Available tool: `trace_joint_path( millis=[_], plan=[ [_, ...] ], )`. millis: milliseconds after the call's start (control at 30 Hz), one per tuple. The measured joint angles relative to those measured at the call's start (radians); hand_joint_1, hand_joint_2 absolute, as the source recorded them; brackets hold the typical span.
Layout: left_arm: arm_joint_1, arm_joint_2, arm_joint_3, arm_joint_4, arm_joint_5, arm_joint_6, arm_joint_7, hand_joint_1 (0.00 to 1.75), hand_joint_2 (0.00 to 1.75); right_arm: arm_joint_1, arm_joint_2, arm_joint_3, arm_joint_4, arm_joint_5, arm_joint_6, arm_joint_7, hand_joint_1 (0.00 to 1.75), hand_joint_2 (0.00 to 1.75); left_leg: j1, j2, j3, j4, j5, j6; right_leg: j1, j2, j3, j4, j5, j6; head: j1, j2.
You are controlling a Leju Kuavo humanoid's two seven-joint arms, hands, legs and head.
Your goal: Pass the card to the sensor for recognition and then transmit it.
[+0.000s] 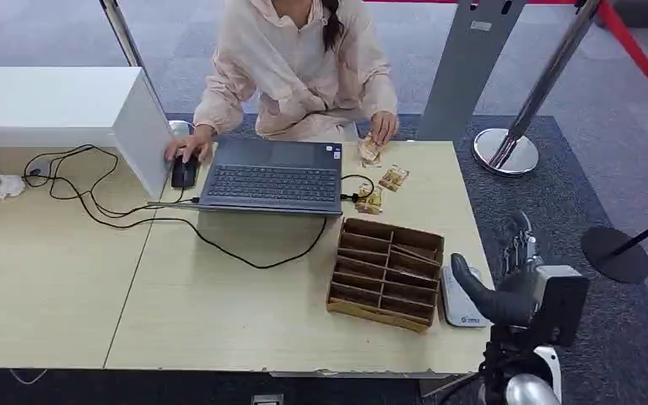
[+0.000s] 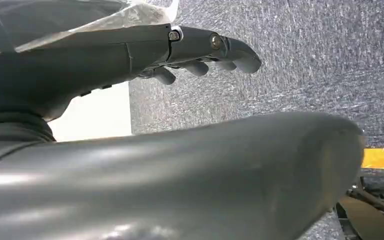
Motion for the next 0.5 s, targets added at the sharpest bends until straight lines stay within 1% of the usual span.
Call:
trace_joint_path(
  millis=[133, 400, 500],
  plan=[
    [0.000, 0.000, 0.000, 0.000, 0.000, -0.005, 0.000, 0.00, 0.00, -0.002, 0.001, 0.000, -0.010, 0.001, 0.000, 0.012, 0.00, 1.75, 0.000, 0.000, 0.000, 0.000, 0.000, 0.000, 0.000, 0.000, 0.000, 0.000, 0.000, 0.000, 0.000, 0.000],
    [0.000, 0.000, 0.000, 0.000, -0.003, -0.009, 0.006, 0.00, 0.00, -0.002, 0.004, 0.000, -0.010, -0.007, 0.000, 0.002, 0.00, 1.75, 0.000, 0.000, 0.000, 0.000, 0.000, 0.000, 0.000, 0.000, 0.000, 0.000, 0.000, 0.000, 0.000, 0.000],
    [0.000, 0.000, 0.000, 0.000, -0.008, -0.008, 0.001, 0.00, 0.00, -0.007, 0.004, 0.000, -0.016, 0.028, 0.000, 0.024, 0.00, 1.75, 0.000, 0.000, 0.000, 0.000, 0.000, 0.000, 0.000, 0.000, 0.000, 0.000, 0.000, 0.000, 0.000, 0.000]
  ],
)
